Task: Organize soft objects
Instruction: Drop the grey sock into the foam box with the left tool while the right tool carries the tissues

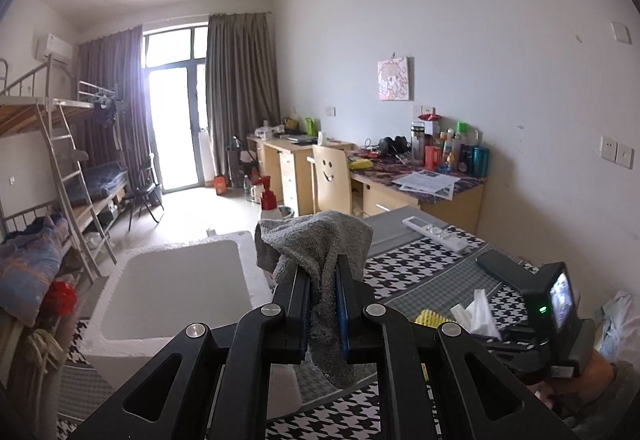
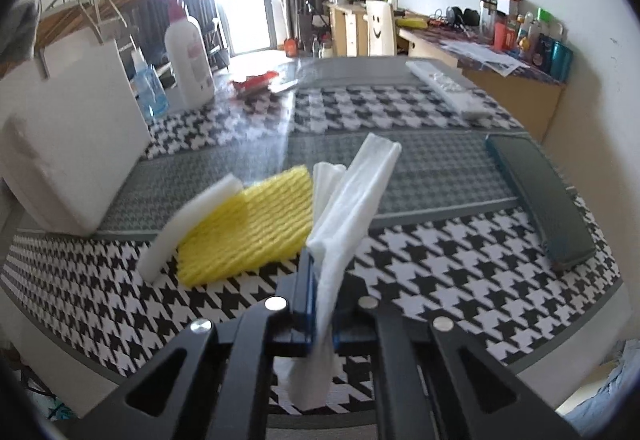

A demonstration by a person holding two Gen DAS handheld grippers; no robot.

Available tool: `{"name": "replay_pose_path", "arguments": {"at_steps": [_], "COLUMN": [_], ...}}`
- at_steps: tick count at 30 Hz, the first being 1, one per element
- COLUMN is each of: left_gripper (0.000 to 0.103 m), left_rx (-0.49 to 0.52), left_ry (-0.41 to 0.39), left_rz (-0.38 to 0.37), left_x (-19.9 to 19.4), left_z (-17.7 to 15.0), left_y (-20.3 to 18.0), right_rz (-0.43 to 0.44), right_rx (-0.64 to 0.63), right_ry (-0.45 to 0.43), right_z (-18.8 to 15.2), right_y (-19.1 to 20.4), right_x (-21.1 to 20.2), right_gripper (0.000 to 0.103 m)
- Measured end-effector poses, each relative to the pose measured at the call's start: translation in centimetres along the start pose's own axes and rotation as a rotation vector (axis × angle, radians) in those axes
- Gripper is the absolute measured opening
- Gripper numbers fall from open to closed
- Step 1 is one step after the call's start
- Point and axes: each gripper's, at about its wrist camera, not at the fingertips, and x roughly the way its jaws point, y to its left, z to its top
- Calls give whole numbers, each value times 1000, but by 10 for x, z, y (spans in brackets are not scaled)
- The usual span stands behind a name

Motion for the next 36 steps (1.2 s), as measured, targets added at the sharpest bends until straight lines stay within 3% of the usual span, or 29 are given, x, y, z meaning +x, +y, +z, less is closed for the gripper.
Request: {"name": "replay_pose_path", "arguments": {"at_steps": [7,19,36], "left_gripper": [12,12,12], "left_rx": [2,-5,-51], "left_ry": [-16,-43,-30], "left_rz": [24,88,176], "left_x": [-2,-11,-4], "left_z": [5,11,10], "left_y": [5,23,54], "right_rz": [7,101,209], "right_rx": [11,-1,-80], "right_ry": [-56,-172,-248], "right_z": [9,29,64], "right_y": [-3,17,55], "right_x": [-20,-47,-59], "right_gripper": [9,9,9]}}
